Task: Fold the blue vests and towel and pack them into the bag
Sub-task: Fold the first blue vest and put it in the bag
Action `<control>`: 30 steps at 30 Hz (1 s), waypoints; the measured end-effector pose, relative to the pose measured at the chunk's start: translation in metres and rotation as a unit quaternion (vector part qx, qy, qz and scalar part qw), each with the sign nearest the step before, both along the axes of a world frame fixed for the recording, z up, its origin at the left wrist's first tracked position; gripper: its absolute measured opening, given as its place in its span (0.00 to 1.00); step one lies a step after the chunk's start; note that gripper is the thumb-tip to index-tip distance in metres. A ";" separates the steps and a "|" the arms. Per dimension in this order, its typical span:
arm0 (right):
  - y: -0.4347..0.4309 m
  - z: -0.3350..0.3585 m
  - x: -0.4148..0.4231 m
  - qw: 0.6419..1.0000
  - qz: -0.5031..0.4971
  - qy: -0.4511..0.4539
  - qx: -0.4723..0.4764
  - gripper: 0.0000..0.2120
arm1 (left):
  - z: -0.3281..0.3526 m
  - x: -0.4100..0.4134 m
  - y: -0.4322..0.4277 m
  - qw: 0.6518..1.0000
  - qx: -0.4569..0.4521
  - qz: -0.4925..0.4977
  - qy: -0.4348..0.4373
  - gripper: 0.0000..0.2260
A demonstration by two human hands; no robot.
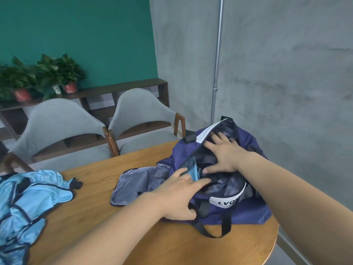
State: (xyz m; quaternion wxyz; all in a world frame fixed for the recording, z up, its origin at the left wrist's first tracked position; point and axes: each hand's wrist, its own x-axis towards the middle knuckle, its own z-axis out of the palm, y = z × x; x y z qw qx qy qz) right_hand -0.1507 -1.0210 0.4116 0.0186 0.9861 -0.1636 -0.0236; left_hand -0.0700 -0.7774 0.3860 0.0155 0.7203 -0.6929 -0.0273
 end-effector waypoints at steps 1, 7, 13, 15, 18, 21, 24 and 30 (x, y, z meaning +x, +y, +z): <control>0.002 0.000 -0.004 1.000 0.008 0.003 -0.014 0.60 | 0.002 0.003 0.001 1.000 0.002 0.012 0.025 0.45; 0.000 -0.006 -0.032 0.995 0.027 0.013 -0.093 0.59 | 0.012 0.031 -0.004 0.978 -0.076 0.160 0.111 0.37; 0.014 -0.009 -0.053 0.994 0.054 0.006 -0.094 0.59 | 0.005 0.039 -0.009 0.975 -0.049 0.203 0.073 0.57; 0.016 -0.018 -0.061 0.993 0.043 0.005 -0.109 0.58 | 0.001 0.045 -0.010 0.980 -0.041 0.188 0.059 0.60; 0.009 -0.034 -0.065 0.991 0.013 0.026 -0.130 0.56 | -0.006 0.051 -0.020 0.987 -0.045 0.150 0.018 0.59; 0.001 -0.041 -0.061 0.988 -0.015 0.026 -0.148 0.55 | -0.014 0.055 -0.031 0.988 -0.067 0.140 -0.001 0.58; 0.000 -0.035 -0.052 0.992 -0.026 0.019 -0.122 0.57 | -0.016 0.057 -0.033 0.986 -0.073 0.153 0.005 0.50; 0.052 -0.033 -0.058 1.000 0.010 -0.003 -0.012 0.52 | -0.012 0.056 0.006 0.979 -0.140 0.048 -0.138 0.24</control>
